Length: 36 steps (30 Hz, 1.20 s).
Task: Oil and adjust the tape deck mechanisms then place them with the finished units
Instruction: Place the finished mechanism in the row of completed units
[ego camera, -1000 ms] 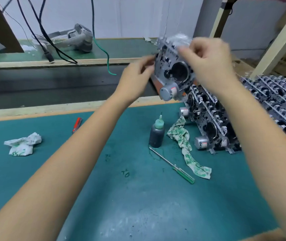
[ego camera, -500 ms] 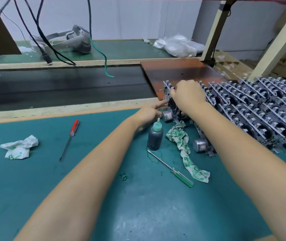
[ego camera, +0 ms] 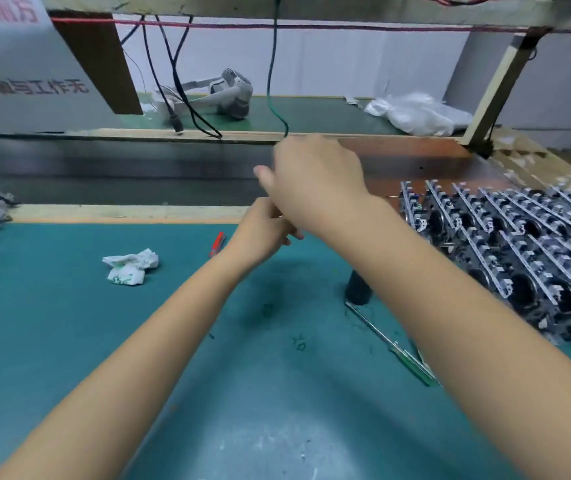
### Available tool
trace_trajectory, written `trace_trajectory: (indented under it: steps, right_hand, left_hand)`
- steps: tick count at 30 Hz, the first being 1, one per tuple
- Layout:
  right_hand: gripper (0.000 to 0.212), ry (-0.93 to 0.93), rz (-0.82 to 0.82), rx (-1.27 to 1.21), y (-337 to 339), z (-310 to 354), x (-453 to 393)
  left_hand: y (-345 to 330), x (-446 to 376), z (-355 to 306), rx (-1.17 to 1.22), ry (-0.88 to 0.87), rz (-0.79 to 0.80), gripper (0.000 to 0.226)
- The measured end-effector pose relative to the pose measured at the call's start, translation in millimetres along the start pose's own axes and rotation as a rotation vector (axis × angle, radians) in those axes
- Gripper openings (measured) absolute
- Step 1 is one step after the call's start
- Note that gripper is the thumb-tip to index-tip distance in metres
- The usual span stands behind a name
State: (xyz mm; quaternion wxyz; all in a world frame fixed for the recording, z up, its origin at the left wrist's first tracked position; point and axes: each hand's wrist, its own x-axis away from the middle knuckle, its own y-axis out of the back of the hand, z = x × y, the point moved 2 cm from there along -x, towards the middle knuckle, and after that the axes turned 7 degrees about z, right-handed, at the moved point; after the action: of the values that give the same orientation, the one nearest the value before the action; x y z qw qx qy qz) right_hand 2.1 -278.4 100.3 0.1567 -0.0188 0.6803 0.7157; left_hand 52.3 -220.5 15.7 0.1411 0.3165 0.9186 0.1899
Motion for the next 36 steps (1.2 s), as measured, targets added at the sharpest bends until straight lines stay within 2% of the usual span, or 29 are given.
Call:
trace_trajectory:
  steps: [3, 6, 9, 13, 15, 17, 20, 23, 26, 28, 30, 36]
  right_hand:
    - [0.022, 0.179, 0.099, -0.133, -26.3, 60.6, 3.4]
    - [0.016, 0.343, 0.187, -0.233, -52.0, 118.2, 3.9]
    - [0.015, 0.49, 0.259, -0.333, -75.5, 173.3, 8.9]
    - [0.018, 0.585, 0.241, -0.413, -98.0, 232.9, 8.4]
    - [0.02, 0.624, 0.219, -0.431, -104.6, 257.1, 0.6]
    - [0.021, 0.668, 0.177, -0.389, -111.6, 278.2, -11.3]
    - [0.026, 0.745, 0.041, -0.222, -124.9, 306.6, -31.4]
    - [0.035, 0.806, -0.042, -0.131, -136.3, 330.6, -49.3]
    - [0.04, 0.89, 0.023, -0.027, -143.6, 351.2, -62.6]
    - [0.042, 0.93, 0.104, 0.012, -143.8, 357.4, -71.3]
    - [0.042, 0.941, 0.119, 0.037, -142.7, 358.9, -74.6]
    - [0.036, 1.02, -0.11, 0.136, -142.0, 344.4, -73.3]
  left_hand:
    - [59.3, 39.8, 15.2, -0.248, 0.095, -0.107, 0.029]
    - [111.4, 93.8, 41.2, -0.212, 0.269, -0.225, 0.045]
    - [153.1, 137.7, 68.7, -0.325, 0.436, -0.426, 0.046]
    - [190.0, 168.4, 96.9, -0.561, 0.568, -0.598, 0.037]
    - [208.7, 175.5, 104.4, -0.694, 0.562, -0.68, 0.03]
    - [228.9, 179.3, 110.1, -0.843, 0.513, -0.792, 0.013]
    - [254.3, 184.6, 119.1, -0.954, 0.517, -0.951, 0.035]
    - [273.7, 181.6, 128.8, -0.923, 0.591, -0.905, 0.042]
    - [286.5, 174.9, 139.6, -0.872, 0.678, -0.814, 0.037]
    - [294.8, 174.2, 142.9, -0.855, 0.72, -0.824, 0.033]
    - [301.5, 176.9, 144.9, -0.886, 0.761, -0.835, 0.034]
    - [287.4, 179.1, 145.2, -0.967, 0.523, -0.762, 0.032]
